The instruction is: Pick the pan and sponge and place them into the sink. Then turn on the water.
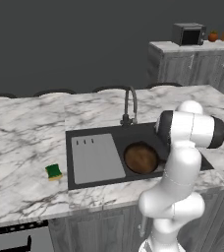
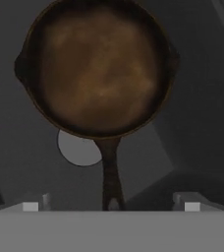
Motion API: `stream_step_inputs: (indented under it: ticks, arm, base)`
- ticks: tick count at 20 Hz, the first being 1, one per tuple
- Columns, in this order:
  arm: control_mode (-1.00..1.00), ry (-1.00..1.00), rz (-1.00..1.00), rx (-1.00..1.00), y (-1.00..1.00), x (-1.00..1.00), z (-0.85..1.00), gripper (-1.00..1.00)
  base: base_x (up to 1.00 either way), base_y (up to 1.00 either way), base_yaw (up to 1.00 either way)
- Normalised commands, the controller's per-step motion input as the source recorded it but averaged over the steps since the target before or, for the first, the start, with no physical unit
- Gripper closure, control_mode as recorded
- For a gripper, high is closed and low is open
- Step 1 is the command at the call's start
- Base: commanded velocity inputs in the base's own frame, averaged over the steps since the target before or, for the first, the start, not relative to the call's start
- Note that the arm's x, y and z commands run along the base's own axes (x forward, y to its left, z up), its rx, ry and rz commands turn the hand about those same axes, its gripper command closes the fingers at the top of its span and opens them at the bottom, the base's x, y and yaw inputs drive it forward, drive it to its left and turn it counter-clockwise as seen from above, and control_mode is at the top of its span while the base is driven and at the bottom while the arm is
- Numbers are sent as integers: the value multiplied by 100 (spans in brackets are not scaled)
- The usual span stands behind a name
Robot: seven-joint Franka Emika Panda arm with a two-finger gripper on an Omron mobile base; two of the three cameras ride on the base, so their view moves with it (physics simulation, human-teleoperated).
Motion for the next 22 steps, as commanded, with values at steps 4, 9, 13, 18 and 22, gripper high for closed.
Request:
stream_step_inputs:
  ticks: [4, 9, 13, 18, 22]
  arm:
    - [-100, -4, -1, 0, 4, -26, 57, -100]
    - [-100, -2, -9, -7, 12, -11, 50, -100]
    - [-100, 1, -15, -1, 2, -1, 45, -100]
    - [-100, 2, -18, 6, -6, -3, 31, -100]
    - [-100, 4, -17, 7, -11, -7, 31, -100]
  base:
    - [0, 0, 0]
    - [0, 0, 0]
    - [0, 0, 0]
    - [0, 0, 0]
    - [0, 0, 0]
